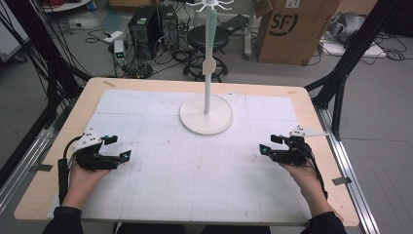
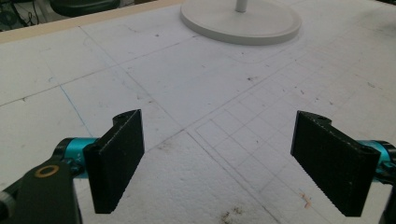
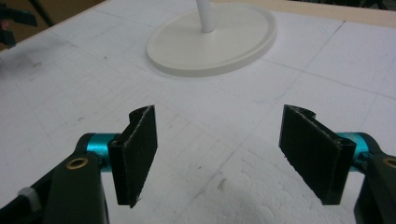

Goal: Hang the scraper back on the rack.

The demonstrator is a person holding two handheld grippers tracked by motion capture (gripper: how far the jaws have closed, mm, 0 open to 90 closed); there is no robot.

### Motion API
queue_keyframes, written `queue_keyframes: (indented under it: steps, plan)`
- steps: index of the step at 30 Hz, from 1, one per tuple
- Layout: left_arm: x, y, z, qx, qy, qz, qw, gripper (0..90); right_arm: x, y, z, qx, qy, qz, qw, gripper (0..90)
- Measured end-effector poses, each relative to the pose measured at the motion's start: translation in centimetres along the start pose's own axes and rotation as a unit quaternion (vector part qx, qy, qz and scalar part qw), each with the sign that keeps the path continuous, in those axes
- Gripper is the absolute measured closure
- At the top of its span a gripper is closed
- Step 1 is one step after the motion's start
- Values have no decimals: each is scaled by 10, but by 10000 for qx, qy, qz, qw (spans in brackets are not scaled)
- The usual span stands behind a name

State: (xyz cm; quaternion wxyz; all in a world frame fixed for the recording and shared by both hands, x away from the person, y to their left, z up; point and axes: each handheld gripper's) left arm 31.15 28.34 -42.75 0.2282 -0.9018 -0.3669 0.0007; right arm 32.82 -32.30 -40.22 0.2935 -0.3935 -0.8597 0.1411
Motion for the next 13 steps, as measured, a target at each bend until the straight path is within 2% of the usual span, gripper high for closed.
queue_keyframes:
  steps: [9,13]
  plan:
    - [-2,0,0,15,-17,-3,10000,180,2,7,3,141,-153,-6,9998,281]
    - [-2,0,0,8,4,-4,10000,180,0,8,5,235,-139,18,9996,269]
Point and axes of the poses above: each handheld gripper's, and its own axes: y roughly forward along the jaws, z roughly out of its underside, x roughly to its left, and after that the axes turned 14 degrees about y, right-handed
